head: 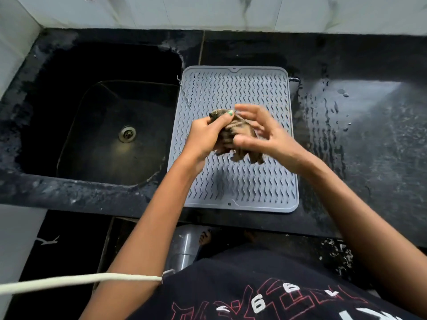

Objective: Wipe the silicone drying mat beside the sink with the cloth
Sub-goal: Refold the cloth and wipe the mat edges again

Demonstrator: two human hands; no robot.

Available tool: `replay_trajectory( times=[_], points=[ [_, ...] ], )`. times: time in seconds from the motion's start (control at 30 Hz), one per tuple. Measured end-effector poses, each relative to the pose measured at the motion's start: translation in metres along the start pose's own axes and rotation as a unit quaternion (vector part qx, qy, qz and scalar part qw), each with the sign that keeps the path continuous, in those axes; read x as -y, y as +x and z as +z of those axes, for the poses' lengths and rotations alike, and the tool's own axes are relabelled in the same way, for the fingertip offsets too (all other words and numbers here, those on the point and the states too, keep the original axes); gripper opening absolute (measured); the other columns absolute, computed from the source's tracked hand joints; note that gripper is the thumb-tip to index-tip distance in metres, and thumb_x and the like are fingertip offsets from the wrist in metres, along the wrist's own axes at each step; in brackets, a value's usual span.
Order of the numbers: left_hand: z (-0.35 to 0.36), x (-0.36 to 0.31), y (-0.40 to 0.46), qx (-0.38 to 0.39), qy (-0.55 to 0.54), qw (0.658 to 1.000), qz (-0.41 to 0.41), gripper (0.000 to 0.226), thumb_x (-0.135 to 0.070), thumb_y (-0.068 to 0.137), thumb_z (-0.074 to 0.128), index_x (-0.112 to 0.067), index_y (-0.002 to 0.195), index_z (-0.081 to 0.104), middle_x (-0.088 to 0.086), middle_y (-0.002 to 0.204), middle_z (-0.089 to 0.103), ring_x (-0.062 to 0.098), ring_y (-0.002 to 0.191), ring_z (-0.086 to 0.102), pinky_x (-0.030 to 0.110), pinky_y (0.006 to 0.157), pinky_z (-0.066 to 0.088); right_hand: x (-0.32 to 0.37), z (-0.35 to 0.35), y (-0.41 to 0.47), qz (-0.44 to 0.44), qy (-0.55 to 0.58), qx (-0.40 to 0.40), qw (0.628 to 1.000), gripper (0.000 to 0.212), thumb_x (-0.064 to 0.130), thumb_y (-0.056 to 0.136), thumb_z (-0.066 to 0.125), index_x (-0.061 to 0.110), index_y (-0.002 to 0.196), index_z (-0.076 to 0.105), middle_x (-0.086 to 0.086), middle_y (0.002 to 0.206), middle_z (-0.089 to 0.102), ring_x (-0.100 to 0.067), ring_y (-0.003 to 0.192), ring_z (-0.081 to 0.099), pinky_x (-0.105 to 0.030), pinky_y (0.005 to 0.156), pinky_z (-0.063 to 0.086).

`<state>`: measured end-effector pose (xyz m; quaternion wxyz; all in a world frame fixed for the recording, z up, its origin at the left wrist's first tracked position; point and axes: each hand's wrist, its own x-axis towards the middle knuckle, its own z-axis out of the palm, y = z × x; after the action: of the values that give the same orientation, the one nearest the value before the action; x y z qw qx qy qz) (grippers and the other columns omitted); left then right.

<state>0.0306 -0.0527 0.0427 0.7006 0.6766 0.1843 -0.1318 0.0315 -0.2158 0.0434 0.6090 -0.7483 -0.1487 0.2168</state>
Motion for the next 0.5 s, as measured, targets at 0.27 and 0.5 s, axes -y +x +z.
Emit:
replay_trajectory(
  times=[0.27,0.5],
  points=[
    [0.002,0.005,0.057,-0.178,0.136,0.972,0.070,0.042,-0.042,0.096,0.039,-0.015,0.085,0.070,0.004,0.084,0.073,0.022,0.078,0.068,0.031,0.072,0.050,-0.012,-0.006,0.039,0.009,0.011,-0.164,0.986,0.034,0.003,0.082,0.067,0.013,0.113,0.058,0.003,0.092,0.064,-0.006,0.070,0.064,-0.010,0.048,0.048],
    [0.037,0.042,0.138,-0.062,0.587,0.777,0.220,0.059,-0.049,0.095,0.037,-0.016,0.143,0.037,0.006,0.153,0.035,0.025,0.144,0.025,0.045,0.119,0.015,0.007,-0.049,0.157,-0.018,-0.185,-0.237,0.954,0.027,0.020,0.086,0.062,0.011,0.111,0.060,0.000,0.100,0.064,-0.014,0.090,0.060,-0.026,0.079,0.050]
  ],
)
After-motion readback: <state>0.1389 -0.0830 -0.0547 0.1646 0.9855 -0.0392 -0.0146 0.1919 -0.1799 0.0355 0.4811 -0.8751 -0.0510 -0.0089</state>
